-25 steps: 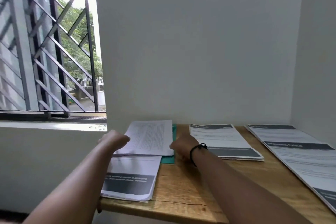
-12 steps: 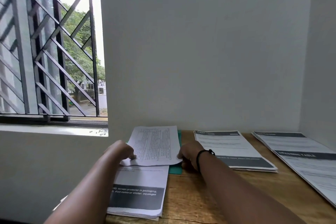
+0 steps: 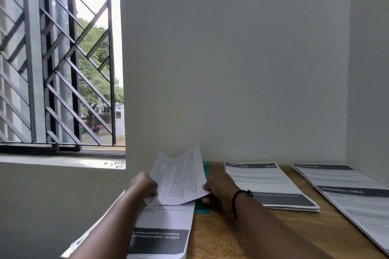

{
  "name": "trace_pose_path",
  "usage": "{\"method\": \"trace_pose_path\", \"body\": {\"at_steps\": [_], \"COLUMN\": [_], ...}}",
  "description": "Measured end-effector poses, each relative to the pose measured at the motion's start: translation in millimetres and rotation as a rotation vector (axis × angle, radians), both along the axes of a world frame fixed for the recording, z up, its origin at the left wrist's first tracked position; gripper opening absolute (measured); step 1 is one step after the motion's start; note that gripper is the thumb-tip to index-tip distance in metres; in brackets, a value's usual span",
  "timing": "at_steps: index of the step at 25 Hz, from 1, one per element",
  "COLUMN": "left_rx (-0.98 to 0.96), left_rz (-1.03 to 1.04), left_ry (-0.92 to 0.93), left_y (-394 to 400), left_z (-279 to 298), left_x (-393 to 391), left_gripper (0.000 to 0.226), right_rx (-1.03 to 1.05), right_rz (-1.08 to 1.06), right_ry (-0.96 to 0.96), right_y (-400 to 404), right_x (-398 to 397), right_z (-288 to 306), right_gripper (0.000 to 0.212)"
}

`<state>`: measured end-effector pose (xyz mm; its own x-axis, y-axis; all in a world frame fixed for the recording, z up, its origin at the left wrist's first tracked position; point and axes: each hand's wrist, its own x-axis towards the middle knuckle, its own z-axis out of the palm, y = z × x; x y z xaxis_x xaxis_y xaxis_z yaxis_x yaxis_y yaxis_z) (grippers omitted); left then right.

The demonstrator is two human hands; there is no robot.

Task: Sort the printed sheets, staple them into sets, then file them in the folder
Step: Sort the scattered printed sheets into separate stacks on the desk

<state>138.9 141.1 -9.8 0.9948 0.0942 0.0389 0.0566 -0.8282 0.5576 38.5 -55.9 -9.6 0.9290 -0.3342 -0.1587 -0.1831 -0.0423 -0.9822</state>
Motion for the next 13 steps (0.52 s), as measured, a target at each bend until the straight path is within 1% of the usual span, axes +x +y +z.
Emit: {"method": "trace_pose_path", "body": {"at_steps": [2, 4, 5, 7, 8, 11, 13], "left_rx": [-0.021, -0.140, -0.243, -0.433, -0.483, -0.528, -0.473], "left_rz": [-0.041, -0.101, -0.146, -0.258, -0.309, -0.461, -0.566], "left_ry": [-0.081, -0.137, -0.132, -0.065, 0.003, 0.209, 0.248], "left_y": [-8, -21, -29, -49, -59, -91, -112], "left_z": [13, 26, 33, 43, 46, 48, 39], "left_x": [-16, -28, -37, -61, -76, -126, -155], "left_gripper": [0.005, 0.018, 0.024, 0.024, 0.021, 0.019, 0.023], "right_rx": [0.022, 0.015, -0.001, -0.054, -0.078, -0.116, -0.125], "right_rz": [0.006, -0.028, -0.063, -0.135, -0.168, -0.283, -0.360], "right_ry": [-0.070, -0.148, -0.175, -0.216, -0.231, -0.232, -0.183], "right_y": [-3, -15, -25, -49, -63, -105, -125], "right_x": [-6, -18, -28, -54, -71, -132, -176], "right_z": [9, 21, 28, 39, 42, 37, 25], "right_gripper": [0.011, 0.004, 0.005, 0.008, 0.009, 0.007, 0.008]}}
